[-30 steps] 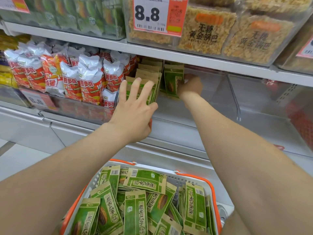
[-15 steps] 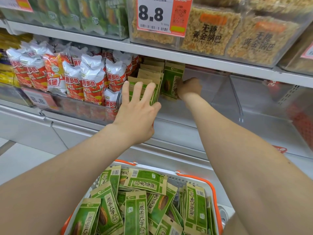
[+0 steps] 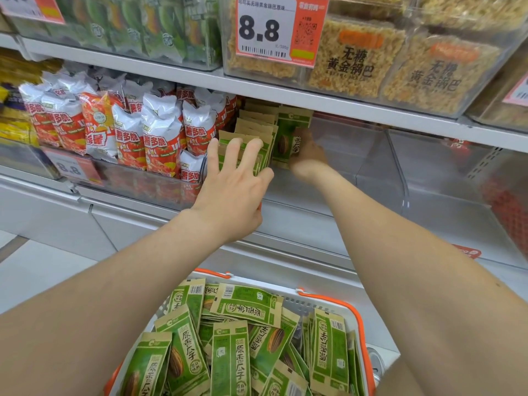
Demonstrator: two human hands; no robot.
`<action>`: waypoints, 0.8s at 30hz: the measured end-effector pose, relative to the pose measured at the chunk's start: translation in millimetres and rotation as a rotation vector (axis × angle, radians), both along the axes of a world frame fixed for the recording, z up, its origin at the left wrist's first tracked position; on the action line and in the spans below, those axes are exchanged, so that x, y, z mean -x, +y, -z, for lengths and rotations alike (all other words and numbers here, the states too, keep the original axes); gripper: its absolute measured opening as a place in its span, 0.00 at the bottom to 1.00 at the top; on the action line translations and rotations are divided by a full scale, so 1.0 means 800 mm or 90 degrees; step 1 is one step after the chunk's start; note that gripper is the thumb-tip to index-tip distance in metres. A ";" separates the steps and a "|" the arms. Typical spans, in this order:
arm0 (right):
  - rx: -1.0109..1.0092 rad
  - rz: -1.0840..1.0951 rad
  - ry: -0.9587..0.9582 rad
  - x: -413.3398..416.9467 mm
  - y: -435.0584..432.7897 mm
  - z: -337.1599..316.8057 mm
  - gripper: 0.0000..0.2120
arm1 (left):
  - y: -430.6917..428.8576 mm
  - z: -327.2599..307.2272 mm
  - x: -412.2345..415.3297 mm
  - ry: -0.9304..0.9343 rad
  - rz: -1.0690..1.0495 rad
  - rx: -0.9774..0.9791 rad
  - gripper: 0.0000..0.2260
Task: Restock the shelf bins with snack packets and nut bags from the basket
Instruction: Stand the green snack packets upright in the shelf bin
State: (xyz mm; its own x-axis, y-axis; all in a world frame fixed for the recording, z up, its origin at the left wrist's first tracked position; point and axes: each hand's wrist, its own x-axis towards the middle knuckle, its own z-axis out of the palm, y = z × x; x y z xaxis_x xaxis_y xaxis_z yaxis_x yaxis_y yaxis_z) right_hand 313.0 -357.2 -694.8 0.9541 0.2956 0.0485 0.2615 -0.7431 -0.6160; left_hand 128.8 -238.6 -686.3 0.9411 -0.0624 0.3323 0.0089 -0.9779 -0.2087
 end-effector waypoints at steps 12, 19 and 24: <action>0.163 -0.184 -0.181 0.075 -0.038 -0.050 0.18 | -0.020 -0.027 0.033 -0.143 0.123 0.120 0.07; 0.303 -0.408 -0.182 0.181 -0.064 -0.078 0.16 | -0.040 -0.004 0.075 0.253 -0.020 0.095 0.11; 0.524 -0.532 -0.015 0.240 -0.097 -0.030 0.09 | -0.066 0.024 0.098 0.450 0.016 0.035 0.13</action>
